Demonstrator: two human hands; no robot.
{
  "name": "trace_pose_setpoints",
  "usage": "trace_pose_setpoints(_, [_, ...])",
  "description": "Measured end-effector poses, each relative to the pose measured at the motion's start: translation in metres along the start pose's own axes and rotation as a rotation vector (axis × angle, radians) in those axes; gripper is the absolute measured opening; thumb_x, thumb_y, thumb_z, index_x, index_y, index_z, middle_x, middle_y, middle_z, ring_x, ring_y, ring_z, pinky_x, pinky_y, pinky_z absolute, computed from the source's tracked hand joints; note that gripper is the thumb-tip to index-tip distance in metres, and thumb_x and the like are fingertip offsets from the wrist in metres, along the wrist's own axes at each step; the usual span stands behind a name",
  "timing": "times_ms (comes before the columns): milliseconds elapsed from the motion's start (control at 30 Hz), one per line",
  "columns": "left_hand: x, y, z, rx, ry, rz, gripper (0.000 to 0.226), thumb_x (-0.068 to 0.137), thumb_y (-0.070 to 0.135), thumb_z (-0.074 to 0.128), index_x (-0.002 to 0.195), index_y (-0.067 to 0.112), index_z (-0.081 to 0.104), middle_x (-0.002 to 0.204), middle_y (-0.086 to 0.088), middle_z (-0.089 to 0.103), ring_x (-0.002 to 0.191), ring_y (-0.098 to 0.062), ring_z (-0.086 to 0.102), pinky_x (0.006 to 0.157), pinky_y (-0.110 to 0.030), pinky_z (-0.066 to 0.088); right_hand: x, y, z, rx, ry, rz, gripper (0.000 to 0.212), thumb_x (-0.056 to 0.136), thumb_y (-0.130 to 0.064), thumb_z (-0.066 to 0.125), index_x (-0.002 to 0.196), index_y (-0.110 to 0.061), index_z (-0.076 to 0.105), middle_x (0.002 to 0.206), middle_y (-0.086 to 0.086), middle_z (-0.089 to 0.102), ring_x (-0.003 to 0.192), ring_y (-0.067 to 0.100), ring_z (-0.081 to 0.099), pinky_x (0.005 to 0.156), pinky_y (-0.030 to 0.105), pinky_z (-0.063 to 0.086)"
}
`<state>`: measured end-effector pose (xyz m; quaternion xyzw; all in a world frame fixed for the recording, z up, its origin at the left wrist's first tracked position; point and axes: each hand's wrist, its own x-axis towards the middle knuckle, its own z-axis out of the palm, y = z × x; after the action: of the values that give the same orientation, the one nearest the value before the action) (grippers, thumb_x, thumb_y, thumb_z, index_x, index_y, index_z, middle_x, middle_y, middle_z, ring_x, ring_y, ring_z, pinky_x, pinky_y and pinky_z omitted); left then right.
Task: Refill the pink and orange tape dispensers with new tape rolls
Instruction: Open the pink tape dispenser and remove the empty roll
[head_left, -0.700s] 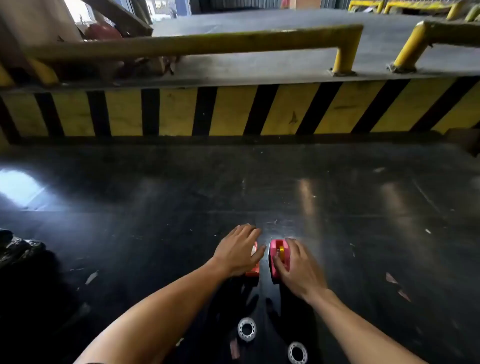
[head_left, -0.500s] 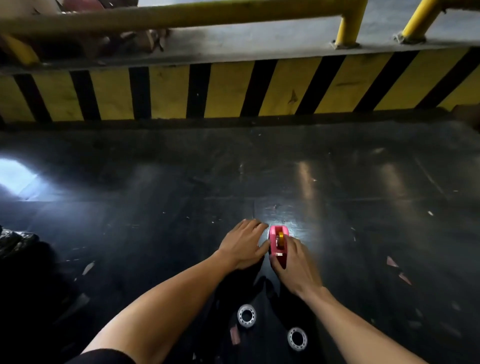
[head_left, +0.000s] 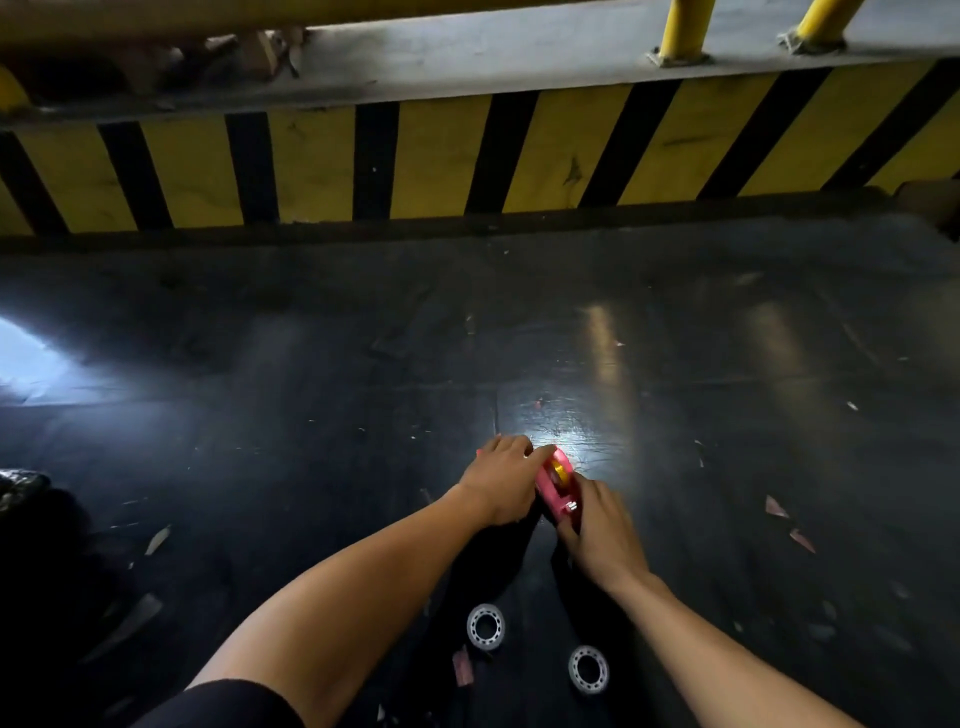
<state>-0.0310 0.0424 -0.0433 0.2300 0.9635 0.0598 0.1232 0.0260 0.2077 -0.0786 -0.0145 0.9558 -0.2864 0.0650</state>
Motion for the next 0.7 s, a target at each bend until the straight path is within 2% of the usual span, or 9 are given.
trace_pose_setpoints(100, [-0.013, 0.007, 0.004, 0.070, -0.011, 0.002, 0.064, 0.091, 0.030, 0.049, 0.152, 0.022, 0.028, 0.134, -0.017, 0.049, 0.126, -0.038, 0.040, 0.108, -0.050, 0.031, -0.003, 0.019, -0.011, 0.026, -0.096, -0.098, 0.055, 0.083, -0.019, 0.060, 0.136, -0.018, 0.043, 0.129, 0.002, 0.053, 0.117, 0.023, 0.045, 0.098, 0.030, 0.039])
trace_pose_setpoints(167, [-0.026, 0.013, 0.009, 0.115, -0.020, 0.023, 0.064, 0.092, 0.033, 0.049, 0.151, 0.019, 0.030, 0.134, -0.017, 0.050, 0.127, -0.038, 0.038, 0.110, -0.053, 0.028, -0.006, 0.031, -0.018, 0.013, -0.149, -0.180, 0.059, 0.082, -0.015, 0.059, 0.138, -0.018, 0.042, 0.134, 0.001, 0.052, 0.122, 0.021, 0.043, 0.104, 0.024, 0.032])
trace_pose_setpoints(267, [-0.044, 0.025, 0.022, 0.151, 0.009, 0.052, 0.055, 0.091, 0.035, 0.049, 0.141, 0.013, 0.043, 0.130, -0.014, 0.057, 0.123, -0.037, 0.042, 0.112, -0.053, 0.027, -0.013, 0.042, -0.024, -0.012, -0.205, -0.260, 0.060, 0.079, -0.012, 0.060, 0.137, -0.019, 0.046, 0.133, -0.001, 0.053, 0.123, 0.019, 0.043, 0.105, 0.019, 0.026])
trace_pose_setpoints(400, [-0.069, 0.039, 0.031, 0.113, 0.074, 0.023, 0.046, 0.092, 0.041, 0.048, 0.126, 0.012, 0.052, 0.123, -0.011, 0.060, 0.116, -0.033, 0.045, 0.097, -0.045, 0.035, -0.027, 0.042, -0.026, -0.038, -0.213, -0.324, 0.049, 0.082, -0.020, 0.061, 0.130, -0.020, 0.054, 0.127, -0.004, 0.059, 0.118, 0.014, 0.048, 0.099, 0.012, 0.025])
trace_pose_setpoints(467, [-0.079, 0.039, 0.034, 0.100, 0.071, 0.000, 0.048, 0.092, 0.046, 0.048, 0.127, 0.013, 0.051, 0.124, -0.010, 0.058, 0.118, -0.032, 0.043, 0.098, -0.044, 0.033, -0.033, 0.038, -0.023, -0.054, -0.202, -0.351, 0.044, 0.085, -0.035, 0.060, 0.127, -0.024, 0.056, 0.122, -0.007, 0.061, 0.115, 0.013, 0.051, 0.097, 0.015, 0.031])
trace_pose_setpoints(567, [-0.090, 0.032, 0.036, 0.084, 0.060, -0.019, 0.052, 0.091, 0.051, 0.050, 0.129, 0.016, 0.048, 0.127, -0.007, 0.056, 0.120, -0.030, 0.042, 0.099, -0.044, 0.032, -0.038, 0.031, -0.013, -0.159, -0.138, -0.387, 0.046, 0.087, -0.054, 0.048, 0.126, -0.031, 0.055, 0.118, -0.011, 0.062, 0.113, 0.012, 0.051, 0.094, 0.026, 0.033])
trace_pose_setpoints(633, [-0.094, 0.028, 0.037, 0.079, 0.061, -0.035, 0.052, 0.090, 0.054, 0.049, 0.128, 0.017, 0.049, 0.128, -0.005, 0.056, 0.119, -0.029, 0.042, 0.098, -0.043, 0.033, -0.040, 0.025, -0.006, -0.183, -0.118, -0.409, 0.050, 0.085, -0.058, 0.042, 0.126, -0.032, 0.056, 0.114, -0.009, 0.061, 0.111, 0.015, 0.051, 0.093, 0.032, 0.036])
trace_pose_setpoints(700, [-0.099, 0.023, 0.037, 0.081, 0.068, -0.059, 0.054, 0.089, 0.059, 0.047, 0.126, 0.018, 0.050, 0.128, -0.004, 0.056, 0.117, -0.028, 0.042, 0.096, -0.042, 0.033, -0.039, 0.017, 0.002, -0.189, -0.069, -0.427, 0.045, 0.085, -0.055, 0.046, 0.120, -0.032, 0.061, 0.109, -0.008, 0.062, 0.106, 0.018, 0.053, 0.089, 0.036, 0.040])
